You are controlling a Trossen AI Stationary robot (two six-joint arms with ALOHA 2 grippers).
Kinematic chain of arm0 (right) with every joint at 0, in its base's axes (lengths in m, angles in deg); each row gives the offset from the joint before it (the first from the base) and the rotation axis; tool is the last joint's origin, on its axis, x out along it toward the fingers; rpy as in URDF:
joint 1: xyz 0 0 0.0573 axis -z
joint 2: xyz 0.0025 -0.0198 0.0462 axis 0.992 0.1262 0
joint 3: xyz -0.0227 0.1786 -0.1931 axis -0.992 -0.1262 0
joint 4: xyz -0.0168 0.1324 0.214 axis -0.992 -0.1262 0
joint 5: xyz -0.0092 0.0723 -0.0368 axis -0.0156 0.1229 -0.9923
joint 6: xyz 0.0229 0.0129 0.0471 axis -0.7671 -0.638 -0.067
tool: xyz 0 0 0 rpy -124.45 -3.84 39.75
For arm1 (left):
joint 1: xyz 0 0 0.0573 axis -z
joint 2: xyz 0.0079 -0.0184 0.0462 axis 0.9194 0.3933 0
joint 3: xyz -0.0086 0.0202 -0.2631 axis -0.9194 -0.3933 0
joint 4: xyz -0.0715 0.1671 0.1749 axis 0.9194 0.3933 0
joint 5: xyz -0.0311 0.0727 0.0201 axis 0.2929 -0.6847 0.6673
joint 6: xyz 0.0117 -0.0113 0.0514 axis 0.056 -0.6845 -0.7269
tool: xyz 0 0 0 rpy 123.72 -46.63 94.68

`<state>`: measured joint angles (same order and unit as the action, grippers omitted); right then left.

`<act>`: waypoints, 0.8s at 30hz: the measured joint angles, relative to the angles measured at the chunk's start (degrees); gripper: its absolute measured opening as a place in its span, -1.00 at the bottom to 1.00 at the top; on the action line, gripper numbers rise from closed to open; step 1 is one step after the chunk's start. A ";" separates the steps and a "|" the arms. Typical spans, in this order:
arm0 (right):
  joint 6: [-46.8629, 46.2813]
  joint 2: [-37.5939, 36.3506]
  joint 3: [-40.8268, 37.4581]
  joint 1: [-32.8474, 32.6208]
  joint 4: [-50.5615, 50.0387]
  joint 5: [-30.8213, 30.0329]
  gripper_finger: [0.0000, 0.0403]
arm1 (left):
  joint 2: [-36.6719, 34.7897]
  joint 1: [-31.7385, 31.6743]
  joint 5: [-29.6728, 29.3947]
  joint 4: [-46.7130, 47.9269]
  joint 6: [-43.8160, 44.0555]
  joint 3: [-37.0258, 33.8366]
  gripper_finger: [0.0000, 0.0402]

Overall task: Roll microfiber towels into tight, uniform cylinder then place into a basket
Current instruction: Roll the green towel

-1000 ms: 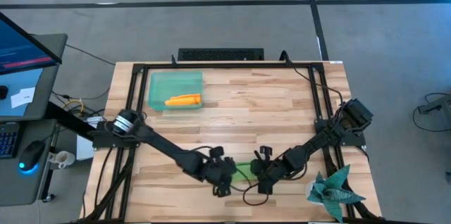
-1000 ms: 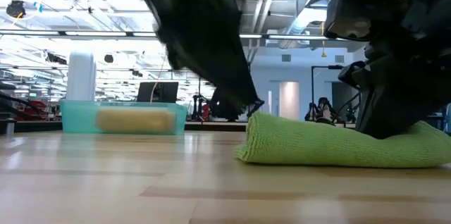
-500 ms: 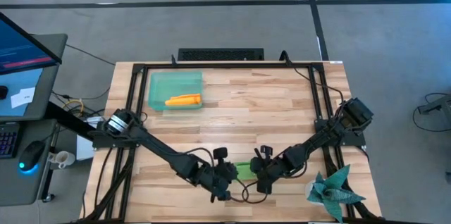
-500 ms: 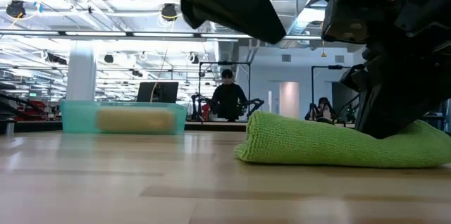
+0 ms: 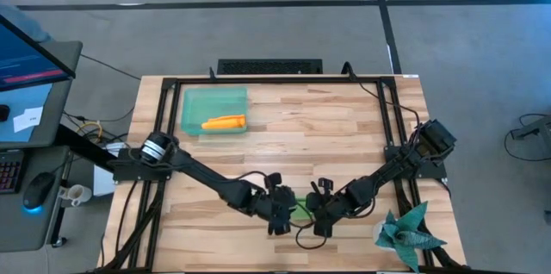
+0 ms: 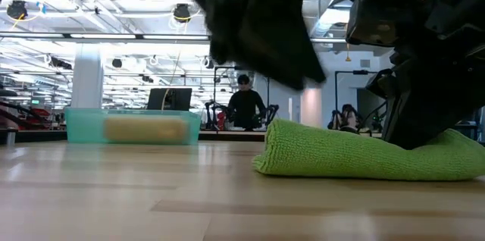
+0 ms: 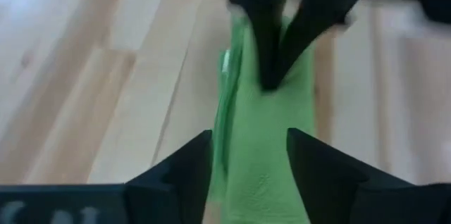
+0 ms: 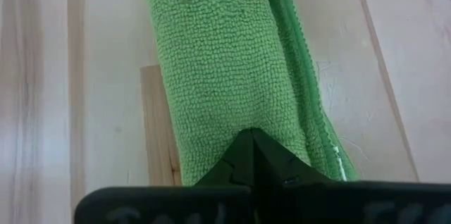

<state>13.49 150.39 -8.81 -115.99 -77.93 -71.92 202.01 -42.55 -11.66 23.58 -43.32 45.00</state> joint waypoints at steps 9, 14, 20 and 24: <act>-0.02 0.00 0.07 -0.09 -0.57 -0.22 -0.91 | 7.31 -1.79 6.37 -3.85 3.66 0.02 -0.08; -0.04 0.00 0.07 -0.11 -0.66 -0.09 -0.91 | 8.86 -1.73 6.03 -1.97 5.77 0.33 -0.15; -2.21 -0.08 0.09 0.51 -0.73 2.57 -0.77 | 9.41 -1.51 6.22 -1.35 6.12 0.31 -0.19; -4.42 -0.09 0.25 0.87 -2.50 4.24 -0.61 | 9.48 -1.46 5.38 -1.06 5.77 0.31 -0.19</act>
<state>9.07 150.30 -8.56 -115.11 -80.43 -67.68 211.49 -44.01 -6.29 22.52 -37.55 45.31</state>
